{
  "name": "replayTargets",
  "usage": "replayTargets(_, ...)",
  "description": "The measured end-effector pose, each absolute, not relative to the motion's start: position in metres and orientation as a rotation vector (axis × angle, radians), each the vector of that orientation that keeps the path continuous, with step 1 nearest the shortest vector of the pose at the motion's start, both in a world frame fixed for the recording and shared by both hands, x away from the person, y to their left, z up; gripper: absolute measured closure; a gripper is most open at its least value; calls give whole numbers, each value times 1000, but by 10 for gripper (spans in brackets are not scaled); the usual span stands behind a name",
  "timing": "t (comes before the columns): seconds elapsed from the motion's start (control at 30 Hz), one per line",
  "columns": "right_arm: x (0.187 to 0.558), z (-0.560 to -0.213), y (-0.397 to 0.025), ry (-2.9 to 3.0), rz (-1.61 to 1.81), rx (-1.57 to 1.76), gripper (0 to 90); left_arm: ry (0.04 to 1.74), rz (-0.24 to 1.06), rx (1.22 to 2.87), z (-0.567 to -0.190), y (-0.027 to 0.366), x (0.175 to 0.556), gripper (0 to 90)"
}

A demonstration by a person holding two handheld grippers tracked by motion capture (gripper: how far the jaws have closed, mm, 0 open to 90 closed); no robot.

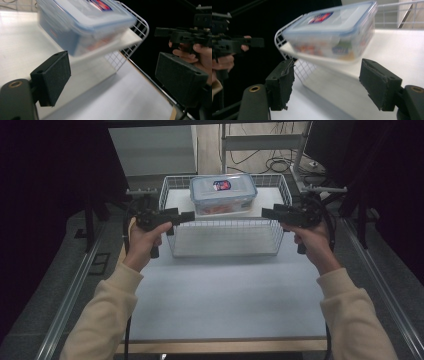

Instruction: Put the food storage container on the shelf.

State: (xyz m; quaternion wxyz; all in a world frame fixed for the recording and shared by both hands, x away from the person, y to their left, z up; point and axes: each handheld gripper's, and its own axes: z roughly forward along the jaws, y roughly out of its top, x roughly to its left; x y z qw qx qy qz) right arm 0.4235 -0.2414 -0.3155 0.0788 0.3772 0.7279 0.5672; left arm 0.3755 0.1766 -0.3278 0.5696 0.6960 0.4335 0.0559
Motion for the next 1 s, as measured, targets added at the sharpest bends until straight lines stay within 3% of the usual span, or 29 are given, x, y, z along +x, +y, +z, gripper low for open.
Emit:
replayTargets(0.23, 383, -343, -252, 2242, 1663, 1025, 253, 978, 131, 1687, -358, 172, 336, 147)
replayTargets(0.63, 315, -428, -257, 2367, 1558, 939, 231, 972, 63, 1757, -430, 165, 290, 157)
replayTargets(1.0, 310, -429, -264, 2306, 1547, 920, 155, 963, 51, 1779, -440, 156, 288, 161)
